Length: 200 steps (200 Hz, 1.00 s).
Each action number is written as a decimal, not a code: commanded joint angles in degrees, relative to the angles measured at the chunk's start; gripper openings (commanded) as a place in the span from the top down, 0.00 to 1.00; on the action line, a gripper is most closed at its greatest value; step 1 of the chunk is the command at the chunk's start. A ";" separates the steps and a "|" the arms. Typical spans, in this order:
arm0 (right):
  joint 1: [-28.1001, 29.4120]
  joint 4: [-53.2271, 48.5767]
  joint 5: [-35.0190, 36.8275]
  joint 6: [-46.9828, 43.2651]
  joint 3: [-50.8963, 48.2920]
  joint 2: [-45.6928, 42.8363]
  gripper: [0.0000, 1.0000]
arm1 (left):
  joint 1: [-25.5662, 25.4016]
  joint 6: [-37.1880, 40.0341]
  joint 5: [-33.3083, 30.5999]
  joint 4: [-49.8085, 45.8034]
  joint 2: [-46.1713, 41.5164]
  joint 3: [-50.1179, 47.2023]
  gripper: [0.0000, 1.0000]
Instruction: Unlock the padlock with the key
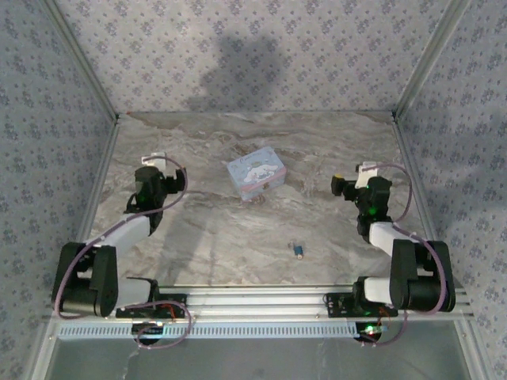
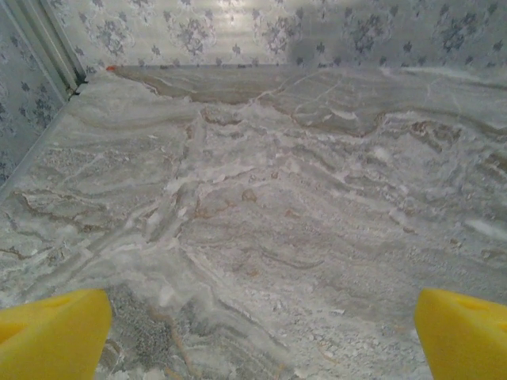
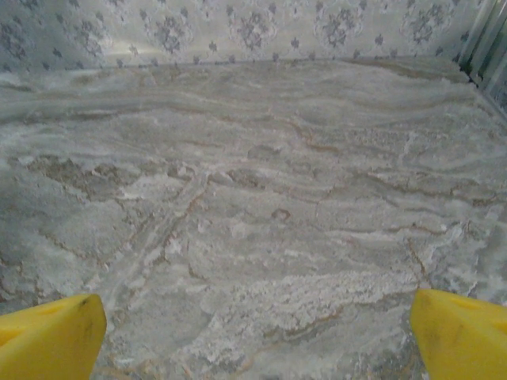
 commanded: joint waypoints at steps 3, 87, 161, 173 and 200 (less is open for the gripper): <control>-0.47 3.93 -1.58 -1.33 -0.51 2.91 0.00 | 0.31 2.66 1.47 3.96 1.10 -0.31 0.02; -0.10 9.49 1.31 -0.71 0.34 12.22 0.00 | 0.40 3.73 2.85 3.25 0.76 -0.45 0.02; 0.21 9.40 1.93 -0.83 0.38 12.09 0.00 | 0.40 3.98 0.99 0.46 -0.57 -0.62 0.02; 0.26 9.42 2.04 -0.87 0.37 12.04 0.00 | 0.41 5.64 -0.11 0.18 -0.27 -0.51 0.02; 0.20 9.42 2.05 -0.87 0.39 12.03 0.00 | 3.00 6.53 -0.34 7.65 3.86 -3.03 0.02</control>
